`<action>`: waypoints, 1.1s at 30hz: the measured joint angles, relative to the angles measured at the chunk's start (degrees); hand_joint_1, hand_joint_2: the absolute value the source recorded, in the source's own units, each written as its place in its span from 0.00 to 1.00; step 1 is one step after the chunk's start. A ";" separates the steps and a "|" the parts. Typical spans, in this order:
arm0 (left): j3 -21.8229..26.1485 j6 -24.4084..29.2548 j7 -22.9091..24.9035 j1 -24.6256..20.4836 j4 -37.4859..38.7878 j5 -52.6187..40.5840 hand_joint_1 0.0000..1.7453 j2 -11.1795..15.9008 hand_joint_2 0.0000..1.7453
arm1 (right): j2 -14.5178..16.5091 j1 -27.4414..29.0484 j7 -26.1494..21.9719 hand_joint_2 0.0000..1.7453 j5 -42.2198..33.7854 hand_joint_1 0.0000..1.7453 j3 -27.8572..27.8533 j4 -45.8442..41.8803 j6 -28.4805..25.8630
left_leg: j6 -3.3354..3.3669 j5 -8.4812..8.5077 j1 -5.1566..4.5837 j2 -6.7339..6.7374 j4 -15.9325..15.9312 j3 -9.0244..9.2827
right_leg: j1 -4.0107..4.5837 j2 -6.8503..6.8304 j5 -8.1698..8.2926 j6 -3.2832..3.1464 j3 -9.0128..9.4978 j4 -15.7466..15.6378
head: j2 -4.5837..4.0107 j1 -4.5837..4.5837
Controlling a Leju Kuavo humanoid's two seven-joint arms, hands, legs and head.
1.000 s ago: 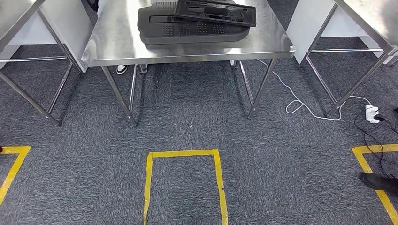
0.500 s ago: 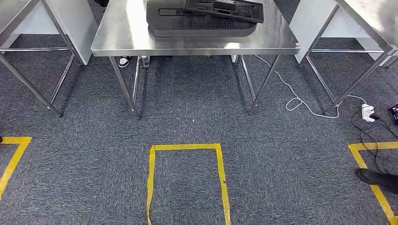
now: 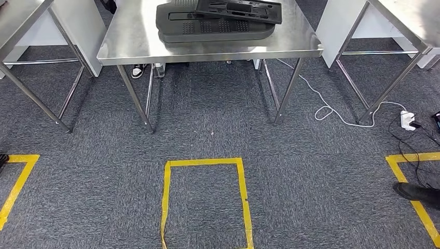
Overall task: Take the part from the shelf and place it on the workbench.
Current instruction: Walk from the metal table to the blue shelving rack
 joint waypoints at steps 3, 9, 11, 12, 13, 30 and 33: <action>0.01 0.34 0.08 -0.02 0.01 0.08 0.00 0.11 0.00 | 0.03 0.00 0.11 0.00 0.24 0.00 0.36 0.04 -0.03 | -0.38 4.66 0.48 -0.03 -9.43 5.35 | -0.10 0.20 -0.24 0.37 -0.32 0.99 | 0.00 -0.03; 0.04 0.61 0.26 -0.05 0.00 0.28 0.00 0.07 0.00 | 0.02 -0.02 0.21 0.00 0.37 0.00 0.64 0.10 -0.21 | 1.47 6.71 0.03 -0.38 -14.92 6.80 | 0.08 0.35 -0.56 2.31 -2.22 2.58 | 0.00 0.06; 0.05 0.63 0.26 -0.08 0.00 0.38 0.00 0.07 0.00 | 0.08 -0.03 0.21 0.00 0.37 0.00 0.66 0.13 -0.21 | 2.32 7.26 0.13 -0.30 -15.09 6.22 | -0.03 0.34 -2.94 2.24 -4.55 6.83 | 0.00 0.25; 0.05 0.63 0.26 -0.10 0.00 0.40 0.00 0.07 0.00 | 0.11 -0.06 0.21 0.00 0.37 0.00 0.66 0.13 -0.21 | 2.60 7.45 0.09 -0.26 -15.08 5.85 | -0.02 0.33 -4.76 2.10 -6.35 10.60 | 0.00 0.37; 0.05 0.64 0.26 -0.10 0.00 0.42 0.00 0.07 0.00 | 0.12 -0.08 0.21 0.00 0.37 0.00 0.66 0.13 -0.21 | 2.79 7.64 0.06 -0.20 -15.08 5.49 | -0.02 0.34 -6.45 2.03 -8.20 14.64 | 0.00 0.44; 0.36 1.23 0.52 -0.05 0.00 0.49 0.00 -0.31 0.00 | -0.05 -0.07 0.21 0.00 -0.01 0.00 0.66 0.20 -0.15 | 2.53 9.64 -0.22 -0.06 -16.11 4.85 | 0.59 0.38 -1.16 1.78 -0.28 1.13 | 0.00 0.14; 0.49 1.29 0.52 -0.05 0.00 0.49 0.00 -0.31 0.00 | -0.04 -0.08 0.09 0.00 0.14 0.00 0.66 0.20 -0.17 | 2.42 9.74 -0.29 -0.07 -16.10 4.83 | 0.57 0.38 -1.16 1.79 -0.10 1.18 | 0.00 0.16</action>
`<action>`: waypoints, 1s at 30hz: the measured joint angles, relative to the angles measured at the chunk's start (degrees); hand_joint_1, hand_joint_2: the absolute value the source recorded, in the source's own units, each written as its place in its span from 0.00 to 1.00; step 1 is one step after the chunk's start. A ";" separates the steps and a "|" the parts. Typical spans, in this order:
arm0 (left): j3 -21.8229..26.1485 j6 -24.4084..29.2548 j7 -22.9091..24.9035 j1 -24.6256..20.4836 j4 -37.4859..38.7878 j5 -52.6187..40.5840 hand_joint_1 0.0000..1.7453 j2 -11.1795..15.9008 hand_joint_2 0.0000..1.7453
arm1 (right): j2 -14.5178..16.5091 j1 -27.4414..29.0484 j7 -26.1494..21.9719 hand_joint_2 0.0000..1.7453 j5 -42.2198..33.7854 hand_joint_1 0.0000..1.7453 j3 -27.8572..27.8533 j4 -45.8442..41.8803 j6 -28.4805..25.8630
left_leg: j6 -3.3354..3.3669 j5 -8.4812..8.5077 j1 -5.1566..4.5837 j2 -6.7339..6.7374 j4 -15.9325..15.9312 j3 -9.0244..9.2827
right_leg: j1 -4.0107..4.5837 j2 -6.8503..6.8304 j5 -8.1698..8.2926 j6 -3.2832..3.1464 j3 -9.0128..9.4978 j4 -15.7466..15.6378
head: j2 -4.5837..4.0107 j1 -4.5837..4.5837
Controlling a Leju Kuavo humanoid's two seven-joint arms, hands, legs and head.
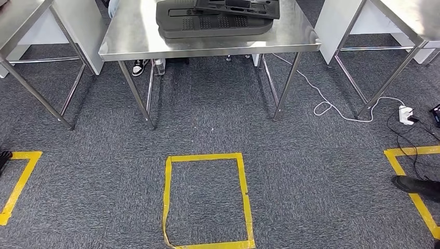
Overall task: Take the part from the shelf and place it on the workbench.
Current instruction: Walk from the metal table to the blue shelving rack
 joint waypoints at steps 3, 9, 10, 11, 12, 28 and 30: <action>0.04 0.04 0.00 -0.01 0.00 0.00 0.00 0.01 0.00 | 0.03 -0.03 -0.07 0.00 0.14 0.00 0.00 0.00 -0.04 | -0.02 -0.01 -0.30 -0.01 -0.02 -0.13 | -0.22 -0.01 0.04 0.10 -0.04 -0.10 | 0.00 0.01; 0.08 0.34 0.16 -0.10 -0.01 -0.03 0.00 -0.28 0.00 | -0.14 -0.03 0.22 0.00 0.20 0.00 0.00 0.00 -0.04 | 0.20 0.99 0.70 0.43 -1.67 0.06 | -0.56 0.00 -5.39 0.40 -5.37 10.51 | 0.00 0.57; 0.08 0.38 0.22 -0.09 -0.01 -0.06 0.00 -0.33 0.00 | -0.15 0.01 0.26 0.00 0.20 0.00 0.00 0.01 -0.04 | 0.10 1.06 0.75 0.55 -1.65 -0.11 | -0.75 -0.01 -6.57 0.64 -6.97 13.83 | 0.00 0.62; 0.08 0.40 0.28 -0.07 0.00 -0.10 0.00 -0.38 0.00 | -0.18 0.07 0.27 0.00 0.20 0.00 0.00 0.01 -0.04 | -0.04 1.15 0.83 0.67 -1.64 -0.24 | -0.98 -0.02 -6.93 1.10 -7.74 15.48 | 0.00 0.60; 0.08 0.40 0.35 -0.06 0.00 -0.14 0.00 -0.42 0.00 | -0.22 0.13 0.26 0.00 0.20 0.00 -0.01 0.02 -0.04 | -0.23 1.25 0.98 0.80 -1.63 -0.35 | -1.22 -0.05 -6.36 1.77 -7.32 14.81 | 0.00 0.61; 0.09 0.38 0.96 0.20 -0.04 -0.35 0.00 -0.39 0.00 | -0.06 0.12 0.38 0.00 0.25 0.00 -0.01 0.13 -0.06 | -3.05 -7.74 1.08 0.29 16.34 -6.65 | -0.36 0.73 0.79 -1.25 0.24 -0.67 | 0.00 0.07; 0.10 0.38 1.02 0.24 -0.04 -0.35 0.00 -0.38 0.00 | -0.04 0.11 0.43 0.00 0.25 0.00 -0.02 0.13 -0.06 | -2.50 -4.90 0.97 0.01 10.92 -3.69 | -0.23 1.37 0.76 -1.25 0.39 -0.63 | 0.00 0.07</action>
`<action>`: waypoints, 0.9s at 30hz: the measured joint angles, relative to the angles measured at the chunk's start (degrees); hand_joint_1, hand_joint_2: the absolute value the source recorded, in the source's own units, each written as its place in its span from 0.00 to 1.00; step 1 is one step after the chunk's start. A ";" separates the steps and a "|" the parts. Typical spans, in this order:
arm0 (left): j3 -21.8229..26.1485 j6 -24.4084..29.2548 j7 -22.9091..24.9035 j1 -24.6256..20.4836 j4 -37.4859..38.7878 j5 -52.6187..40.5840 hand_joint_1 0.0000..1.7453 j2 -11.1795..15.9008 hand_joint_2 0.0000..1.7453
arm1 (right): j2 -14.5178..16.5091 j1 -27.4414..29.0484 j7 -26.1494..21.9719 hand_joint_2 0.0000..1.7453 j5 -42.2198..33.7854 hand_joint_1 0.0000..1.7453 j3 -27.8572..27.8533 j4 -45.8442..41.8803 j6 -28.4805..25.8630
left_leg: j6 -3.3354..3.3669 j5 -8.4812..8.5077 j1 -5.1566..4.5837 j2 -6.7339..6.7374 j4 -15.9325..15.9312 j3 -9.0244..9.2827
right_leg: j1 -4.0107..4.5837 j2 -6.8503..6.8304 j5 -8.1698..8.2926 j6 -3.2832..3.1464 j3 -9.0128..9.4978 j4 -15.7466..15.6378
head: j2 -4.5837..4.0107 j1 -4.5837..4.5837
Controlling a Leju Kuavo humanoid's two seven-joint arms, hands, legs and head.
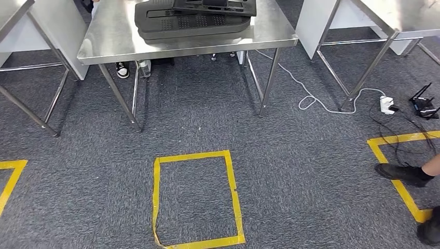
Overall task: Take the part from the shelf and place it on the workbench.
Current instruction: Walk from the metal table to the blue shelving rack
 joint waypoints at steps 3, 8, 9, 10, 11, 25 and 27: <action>0.03 0.00 0.02 0.01 0.00 -0.01 0.00 0.04 0.00 | 0.09 -0.14 0.01 0.00 0.14 0.00 0.01 0.00 0.00 | 0.77 3.24 -0.18 -1.55 -9.76 5.00 | 0.37 1.04 -0.13 0.22 -0.16 0.25 | 0.00 0.01; 0.17 0.01 0.02 -0.07 0.00 0.00 0.00 -0.06 0.00 | 0.02 0.08 -0.01 0.00 0.45 0.00 0.01 0.01 -0.09 | 1.83 3.63 -0.70 -0.91 -11.39 5.41 | 0.09 1.39 -0.54 1.24 -1.35 0.96 | 0.00 0.02; 0.20 0.01 0.02 -0.08 0.00 0.01 0.00 -0.08 0.00 | 0.02 0.09 -0.01 0.00 0.49 0.00 0.02 0.01 -0.10 | 2.20 3.79 -0.61 -0.57 -11.59 5.38 | 0.10 0.91 -1.46 1.30 -2.26 2.59 | 0.00 0.15; 0.21 0.02 0.02 -0.09 0.00 0.02 0.00 -0.08 0.00 | 0.01 0.05 -0.01 0.00 0.51 0.00 0.01 0.02 -0.11 | 2.48 3.91 -0.54 -0.22 -11.72 5.30 | 0.08 0.28 -2.90 1.23 -3.72 5.50 | 0.00 0.28; 0.22 0.02 0.01 -0.09 0.00 0.02 0.00 -0.06 0.00 | 0.04 -0.02 -0.01 0.00 0.52 0.00 0.01 0.02 -0.11 | 2.63 3.93 -0.61 0.10 -11.74 5.15 | 0.04 -0.30 -4.61 1.11 -5.62 9.32 | 0.00 0.41; 0.26 0.09 0.01 -0.13 0.00 0.02 0.00 -0.13 0.00 | -0.07 -0.05 -0.19 0.00 0.55 0.00 0.00 0.02 -0.14 | 0.51 0.49 -0.81 1.83 -6.75 3.49 | -0.52 -1.53 0.06 0.27 0.02 -0.42 | 0.00 0.13; 0.28 0.16 0.01 -0.05 0.00 0.02 0.00 -0.12 0.00 | -0.03 -0.09 -0.21 0.00 0.58 0.00 0.00 0.02 -0.15 | 0.34 -3.41 -0.74 0.66 0.67 0.41 | -0.41 -0.71 0.17 -0.13 -0.10 -0.35 | 0.00 -0.05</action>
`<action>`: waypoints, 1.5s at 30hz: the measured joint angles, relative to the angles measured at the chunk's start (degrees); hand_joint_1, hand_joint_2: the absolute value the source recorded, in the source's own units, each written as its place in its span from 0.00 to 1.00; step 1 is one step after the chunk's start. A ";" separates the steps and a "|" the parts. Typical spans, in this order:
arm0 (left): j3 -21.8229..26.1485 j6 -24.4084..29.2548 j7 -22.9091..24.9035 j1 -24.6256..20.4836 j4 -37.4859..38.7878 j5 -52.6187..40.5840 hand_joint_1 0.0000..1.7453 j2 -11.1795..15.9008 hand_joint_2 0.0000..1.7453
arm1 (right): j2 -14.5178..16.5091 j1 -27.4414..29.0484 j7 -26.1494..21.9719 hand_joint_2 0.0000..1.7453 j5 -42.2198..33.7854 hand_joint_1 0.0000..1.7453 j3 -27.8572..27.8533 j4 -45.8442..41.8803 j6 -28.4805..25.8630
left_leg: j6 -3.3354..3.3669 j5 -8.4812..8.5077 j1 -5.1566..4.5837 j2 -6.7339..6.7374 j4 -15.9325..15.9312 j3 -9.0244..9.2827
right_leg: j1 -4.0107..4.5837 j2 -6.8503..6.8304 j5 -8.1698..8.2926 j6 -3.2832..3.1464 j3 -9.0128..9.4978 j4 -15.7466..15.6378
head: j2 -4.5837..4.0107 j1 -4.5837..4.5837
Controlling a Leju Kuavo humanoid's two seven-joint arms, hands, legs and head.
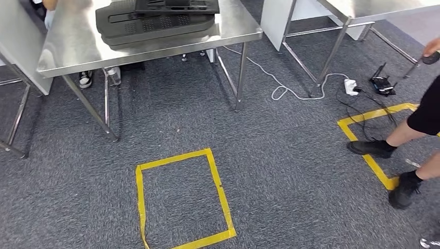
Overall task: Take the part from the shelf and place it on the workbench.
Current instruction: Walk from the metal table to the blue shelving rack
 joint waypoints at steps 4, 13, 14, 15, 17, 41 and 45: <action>0.03 0.07 0.00 0.07 0.00 0.00 0.00 0.04 0.00 | 0.13 0.06 -0.02 0.00 0.04 0.00 0.00 0.02 0.00 | -0.30 2.56 0.44 -0.95 -0.72 0.71 | -0.07 2.66 -0.11 0.09 0.12 0.32 | 0.00 0.00; 0.12 0.16 -0.09 -0.04 0.04 -0.09 0.00 0.04 0.00 | 0.14 0.07 -0.04 0.00 0.12 0.00 0.00 0.04 -0.04 | 1.79 5.61 0.77 -2.15 -10.73 4.79 | -0.17 2.41 -2.91 2.21 -5.51 7.18 | 0.00 0.38; 0.12 0.16 -0.09 -0.05 0.04 -0.09 0.00 0.04 0.00 | 0.17 -0.03 -0.04 0.00 0.14 0.00 0.00 0.04 -0.05 | 2.01 5.58 0.66 -1.34 -10.73 4.76 | -0.07 0.95 -4.50 2.09 -7.53 10.98 | 0.00 0.55; 0.12 0.16 -0.09 -0.03 0.04 -0.09 0.00 0.04 0.00 | 0.20 -0.13 -0.03 0.00 0.18 0.00 0.00 0.04 -0.05 | 2.10 5.55 0.54 -0.45 -10.73 4.72 | -0.07 0.29 -5.88 2.08 -9.58 14.83 | 0.00 0.63; 0.12 0.16 -0.08 -0.02 0.04 -0.09 0.00 0.04 0.00 | 0.16 -0.13 0.05 0.00 0.25 0.00 -0.01 0.04 -0.05 | 2.15 5.50 0.37 1.26 -10.73 4.70 | -0.12 -0.23 -6.45 2.59 -11.26 17.94 | 0.00 0.63; 0.12 0.05 -0.15 -0.26 0.05 -0.62 0.00 0.01 0.00 | 0.01 0.05 0.40 0.00 0.82 0.00 -0.04 0.09 -0.22 | 1.47 5.41 0.68 -2.79 -10.68 5.22 | -0.36 4.77 0.54 2.47 -4.42 2.84 | 0.00 -0.04; 0.14 0.14 -0.29 -0.19 0.04 -0.60 0.00 0.01 0.00 | 0.09 -0.28 0.46 0.00 1.02 0.00 -0.04 0.09 -0.25 | 2.39 5.53 0.62 0.24 -10.90 5.07 | -0.22 0.13 -4.67 2.22 -11.13 15.62 | 0.00 0.59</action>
